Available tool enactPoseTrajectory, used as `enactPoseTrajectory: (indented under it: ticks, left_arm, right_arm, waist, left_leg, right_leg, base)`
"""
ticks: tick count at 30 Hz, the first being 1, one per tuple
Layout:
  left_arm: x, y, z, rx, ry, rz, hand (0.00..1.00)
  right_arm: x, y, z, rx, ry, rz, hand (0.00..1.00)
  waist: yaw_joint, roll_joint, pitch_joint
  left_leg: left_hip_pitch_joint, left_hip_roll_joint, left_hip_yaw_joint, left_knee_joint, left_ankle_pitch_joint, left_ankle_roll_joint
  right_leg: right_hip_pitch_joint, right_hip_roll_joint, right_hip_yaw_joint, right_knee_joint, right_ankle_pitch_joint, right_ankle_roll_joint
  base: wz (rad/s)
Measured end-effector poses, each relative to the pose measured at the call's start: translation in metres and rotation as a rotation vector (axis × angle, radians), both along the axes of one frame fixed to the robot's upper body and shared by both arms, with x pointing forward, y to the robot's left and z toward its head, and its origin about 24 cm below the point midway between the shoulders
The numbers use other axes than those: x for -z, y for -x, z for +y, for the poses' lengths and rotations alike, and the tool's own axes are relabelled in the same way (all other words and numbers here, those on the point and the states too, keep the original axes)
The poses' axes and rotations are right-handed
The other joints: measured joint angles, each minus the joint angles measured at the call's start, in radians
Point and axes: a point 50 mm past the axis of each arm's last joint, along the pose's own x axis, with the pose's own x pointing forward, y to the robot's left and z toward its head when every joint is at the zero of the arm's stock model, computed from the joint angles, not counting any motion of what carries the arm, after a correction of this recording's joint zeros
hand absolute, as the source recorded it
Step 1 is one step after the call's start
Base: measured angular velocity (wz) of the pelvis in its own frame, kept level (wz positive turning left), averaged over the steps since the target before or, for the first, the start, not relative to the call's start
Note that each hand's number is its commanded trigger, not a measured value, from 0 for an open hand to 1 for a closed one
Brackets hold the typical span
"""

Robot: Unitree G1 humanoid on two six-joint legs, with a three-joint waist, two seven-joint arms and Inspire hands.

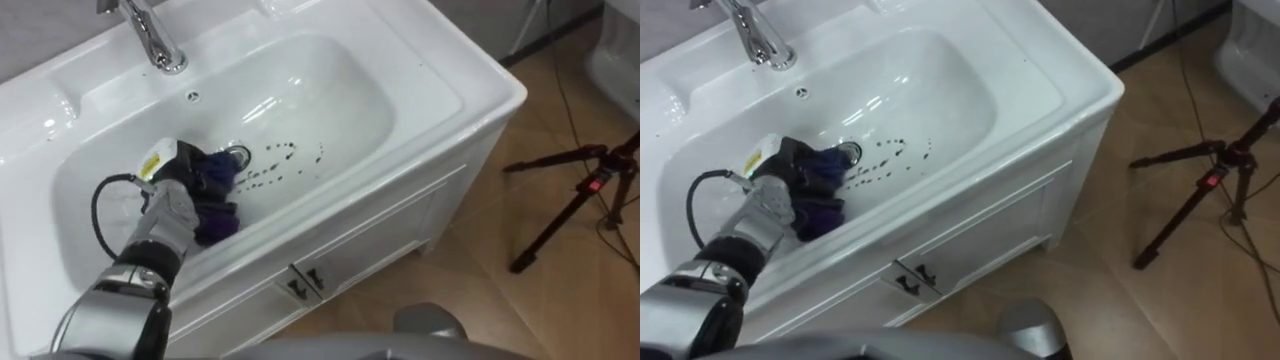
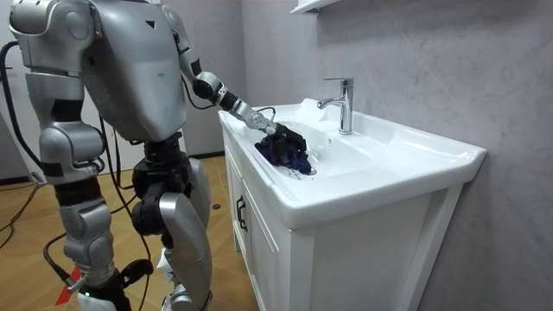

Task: Wipe basin

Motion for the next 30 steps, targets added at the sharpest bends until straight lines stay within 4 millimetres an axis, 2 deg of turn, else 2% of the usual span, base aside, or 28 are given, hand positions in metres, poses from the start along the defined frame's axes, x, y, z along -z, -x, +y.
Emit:
enactPoseTrajectory:
  ticks: [4, 6, 9, 15, 25, 30]
  left_arm:
    - [-0.002, -0.006, -0.009, -0.07, 0.131, -0.046, 1.0]
    - [-0.008, -0.015, -0.017, -0.085, 0.195, -0.089, 1.0]
    - [-0.014, -0.023, -0.03, -0.074, 0.234, -0.127, 1.0]
    - [-0.023, -0.036, -0.064, -0.007, 0.323, -0.176, 1.0]
    - [-0.033, -0.046, -0.084, 0.015, 0.398, -0.203, 1.0]
    - [-0.039, -0.052, -0.093, 0.019, 0.446, -0.222, 1.0]
  right_arm:
    - [0.001, -0.01, 0.004, -0.055, 0.01, -0.006, 0.0]
    - [0.001, -0.012, 0.005, -0.088, 0.012, -0.002, 0.0]
    - [0.001, -0.012, 0.006, -0.094, 0.016, 0.009, 0.0]
    - [0.003, -0.016, 0.012, -0.143, 0.005, 0.015, 0.0]
    - [0.002, -0.037, 0.015, -0.142, 0.014, -0.044, 0.0]
    - [0.002, -0.041, 0.017, -0.114, 0.0, -0.062, 0.0]
  waist:
    - [-0.01, -0.026, 0.0003]
    - [-0.017, -0.037, 0.0]
    - [-0.033, -0.038, 0.0001]
    - [-0.039, -0.037, 0.0004]
    - [-0.052, -0.037, 0.0017]
    - [-0.058, -0.032, 0.0078]
  left_leg:
    - [-0.013, -0.007, 0.017, 0.0, 0.001, 0.002]
    - [-0.032, -0.009, 0.017, 0.0, 0.005, 0.007]
    - [-0.052, -0.014, 0.017, 0.001, 0.007, 0.01]
    - [-0.067, -0.015, 0.031, 0.0, 0.007, 0.011]
    - [-0.074, -0.014, 0.039, -0.002, 0.007, 0.012]
    - [-0.088, -0.013, 0.041, -0.001, 0.008, 0.013]
  right_leg:
    - [-0.027, -0.004, 0.017, 0.023, -0.007, 0.002]
    - [-0.044, -0.007, 0.016, 0.018, -0.004, 0.006]
    - [-0.055, -0.014, 0.012, 0.013, 0.001, 0.011]
    - [-0.06, -0.015, 0.012, 0.001, 0.007, 0.014]
    - [-0.057, -0.016, 0.009, -0.019, 0.013, 0.02]
    - [-0.06, -0.017, 0.004, -0.034, 0.02, 0.022]
  base:
    - [-0.1]
    - [0.08]
    - [0.04]
    - [-0.01]
    - [0.03]
    - [0.03]
